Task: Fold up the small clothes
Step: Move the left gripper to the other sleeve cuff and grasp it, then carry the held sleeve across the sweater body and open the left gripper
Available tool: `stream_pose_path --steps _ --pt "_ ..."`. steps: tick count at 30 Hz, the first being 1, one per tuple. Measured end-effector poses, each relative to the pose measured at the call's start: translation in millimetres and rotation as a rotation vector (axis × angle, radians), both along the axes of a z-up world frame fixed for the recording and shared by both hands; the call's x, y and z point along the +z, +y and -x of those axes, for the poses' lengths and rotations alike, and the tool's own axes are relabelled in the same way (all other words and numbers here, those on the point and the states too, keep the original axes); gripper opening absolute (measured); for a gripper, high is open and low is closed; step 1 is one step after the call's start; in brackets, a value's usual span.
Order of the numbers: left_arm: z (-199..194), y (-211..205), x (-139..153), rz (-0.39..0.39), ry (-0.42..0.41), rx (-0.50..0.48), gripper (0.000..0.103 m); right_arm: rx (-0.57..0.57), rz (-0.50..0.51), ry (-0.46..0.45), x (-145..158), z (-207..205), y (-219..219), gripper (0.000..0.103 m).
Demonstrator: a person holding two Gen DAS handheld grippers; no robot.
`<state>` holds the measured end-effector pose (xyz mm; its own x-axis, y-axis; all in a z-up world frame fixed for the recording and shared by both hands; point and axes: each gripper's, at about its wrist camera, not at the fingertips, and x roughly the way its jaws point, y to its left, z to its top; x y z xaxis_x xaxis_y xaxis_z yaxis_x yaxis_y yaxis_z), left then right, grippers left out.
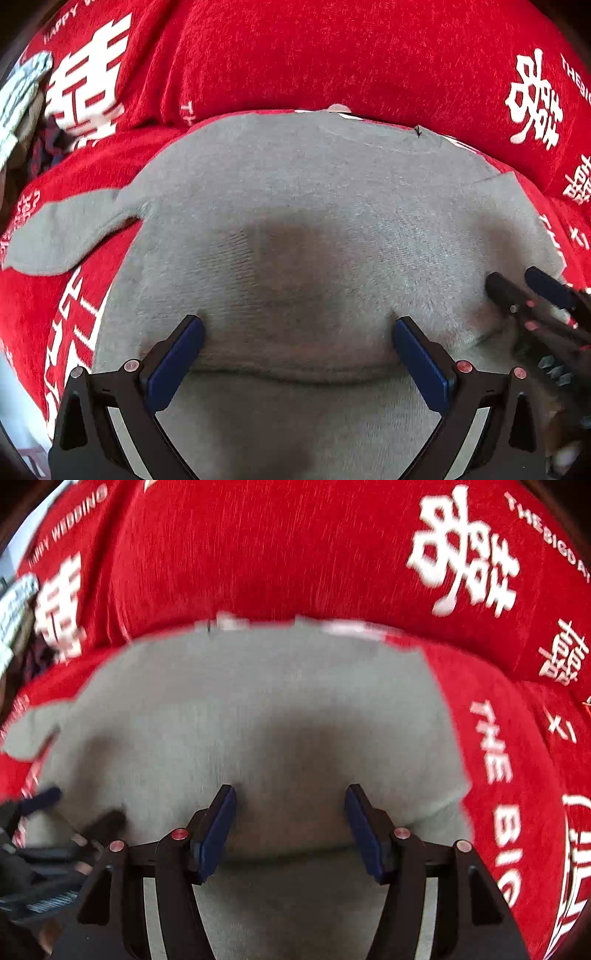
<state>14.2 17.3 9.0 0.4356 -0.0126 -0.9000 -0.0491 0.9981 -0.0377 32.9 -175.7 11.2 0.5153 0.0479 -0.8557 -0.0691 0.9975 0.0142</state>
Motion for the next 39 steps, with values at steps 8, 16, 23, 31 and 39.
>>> stream_pose_path --steps 8,16,23,31,39 --pt "9 143 23 0.042 -0.074 0.329 0.103 0.042 -0.032 -0.028 23 21 24 0.066" --pt "4 351 0 -0.084 0.021 0.918 0.103 0.154 -0.001 0.006 18 25 85 0.066" --pt "-29 417 -22 0.022 0.052 1.11 0.103 0.251 0.055 0.018 18 35 126 0.066" --pt "-53 436 -14 0.004 -0.055 1.042 0.026 0.246 0.079 0.024 25 31 139 0.066" --pt "-26 446 -8 0.12 -0.157 0.96 0.015 0.309 0.096 -0.022 43 -7 180 0.066"
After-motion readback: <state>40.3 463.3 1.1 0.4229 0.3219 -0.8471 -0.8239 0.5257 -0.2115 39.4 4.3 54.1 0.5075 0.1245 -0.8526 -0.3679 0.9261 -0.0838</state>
